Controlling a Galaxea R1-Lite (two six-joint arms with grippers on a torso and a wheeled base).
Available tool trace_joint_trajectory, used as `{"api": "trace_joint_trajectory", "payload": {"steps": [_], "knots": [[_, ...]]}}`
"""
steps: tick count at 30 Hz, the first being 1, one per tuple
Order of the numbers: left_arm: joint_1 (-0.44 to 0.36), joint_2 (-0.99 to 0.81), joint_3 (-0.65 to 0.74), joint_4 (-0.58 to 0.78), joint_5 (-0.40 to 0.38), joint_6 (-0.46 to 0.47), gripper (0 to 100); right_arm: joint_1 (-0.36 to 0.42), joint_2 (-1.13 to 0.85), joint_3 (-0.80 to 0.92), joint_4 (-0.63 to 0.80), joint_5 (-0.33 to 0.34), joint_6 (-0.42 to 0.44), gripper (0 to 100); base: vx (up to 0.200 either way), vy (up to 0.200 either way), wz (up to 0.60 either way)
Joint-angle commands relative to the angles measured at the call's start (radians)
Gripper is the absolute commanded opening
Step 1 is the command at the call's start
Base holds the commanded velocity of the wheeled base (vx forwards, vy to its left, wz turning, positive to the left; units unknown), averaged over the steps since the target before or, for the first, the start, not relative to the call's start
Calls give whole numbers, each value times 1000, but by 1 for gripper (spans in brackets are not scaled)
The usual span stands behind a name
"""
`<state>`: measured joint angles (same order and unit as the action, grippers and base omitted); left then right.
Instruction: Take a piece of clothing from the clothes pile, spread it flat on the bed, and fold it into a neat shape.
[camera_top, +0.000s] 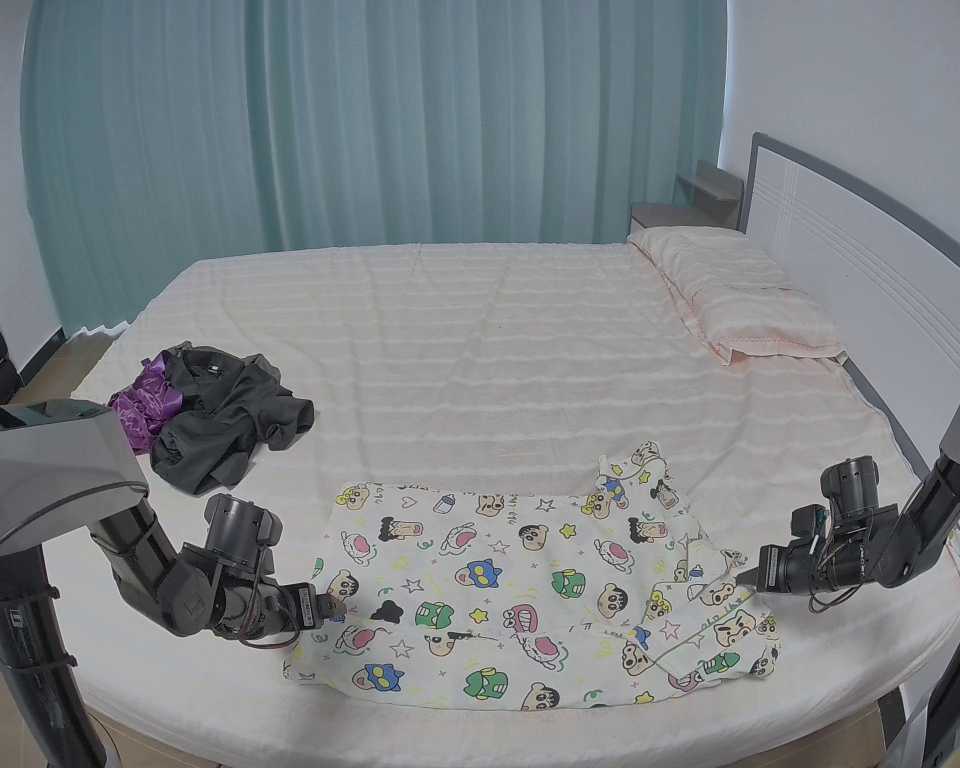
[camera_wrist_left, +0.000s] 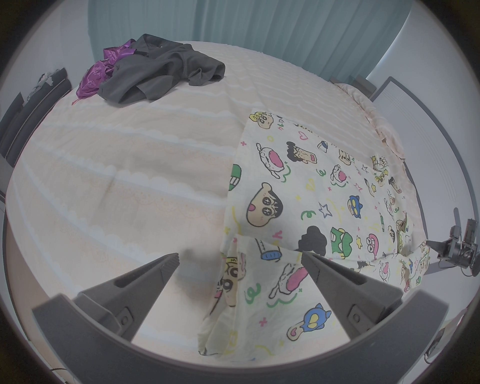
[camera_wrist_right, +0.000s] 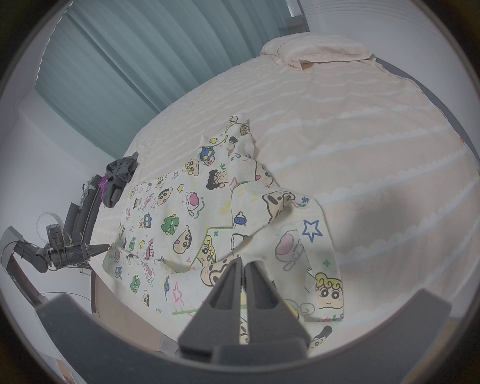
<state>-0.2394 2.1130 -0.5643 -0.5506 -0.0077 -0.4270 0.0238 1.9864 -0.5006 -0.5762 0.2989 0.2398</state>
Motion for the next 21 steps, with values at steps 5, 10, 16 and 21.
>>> {"api": "trace_joint_trajectory", "payload": {"steps": [5, 10, 16, 21], "knots": [[6, 50, -19, -45, 9, -18, 100, -1, 3, -19, -1, 0, 3, 0, 0, 0, 0], [6, 53, -17, -55, 9, -24, 100, -4, 12, -24, 1, -1, 3, 0, 0, 0, 0], [11, -2, -9, -49, 2, -42, 100, -4, 19, -18, 9, 0, 4, 100, 0, 0, 0], [38, -85, -3, -43, -3, -44, 100, -12, -21, -16, 12, -3, 29, 100, 0, 0, 0]]}}
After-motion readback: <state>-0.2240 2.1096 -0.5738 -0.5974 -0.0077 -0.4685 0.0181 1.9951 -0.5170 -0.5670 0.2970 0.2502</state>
